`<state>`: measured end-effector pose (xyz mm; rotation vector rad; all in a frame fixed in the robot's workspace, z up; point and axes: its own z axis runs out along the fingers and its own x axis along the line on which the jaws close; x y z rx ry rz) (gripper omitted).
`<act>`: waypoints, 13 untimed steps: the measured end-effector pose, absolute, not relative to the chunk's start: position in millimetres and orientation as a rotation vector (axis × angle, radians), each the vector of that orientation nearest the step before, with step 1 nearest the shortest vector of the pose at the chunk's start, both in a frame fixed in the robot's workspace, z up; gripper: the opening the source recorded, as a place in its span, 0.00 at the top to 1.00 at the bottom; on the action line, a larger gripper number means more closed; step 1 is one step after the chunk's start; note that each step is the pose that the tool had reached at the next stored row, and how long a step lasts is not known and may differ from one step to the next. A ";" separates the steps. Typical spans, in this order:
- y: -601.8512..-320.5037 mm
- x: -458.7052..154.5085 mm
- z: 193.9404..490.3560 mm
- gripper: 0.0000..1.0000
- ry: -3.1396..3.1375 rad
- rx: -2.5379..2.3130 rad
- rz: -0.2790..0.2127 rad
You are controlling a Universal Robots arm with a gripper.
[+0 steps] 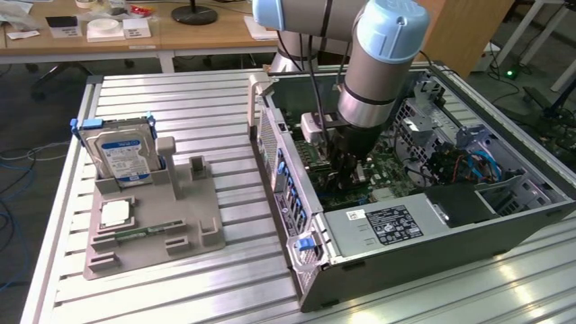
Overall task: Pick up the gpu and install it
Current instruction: 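Insert the gpu into the slot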
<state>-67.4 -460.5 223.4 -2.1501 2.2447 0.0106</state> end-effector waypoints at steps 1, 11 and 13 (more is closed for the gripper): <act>-460.6 -67.3 224.1 0.65 2.245 -2.150 0.011; -460.5 -67.3 265.1 0.65 2.244 -2.150 0.009; -460.5 -67.3 273.9 0.65 2.243 -2.149 0.008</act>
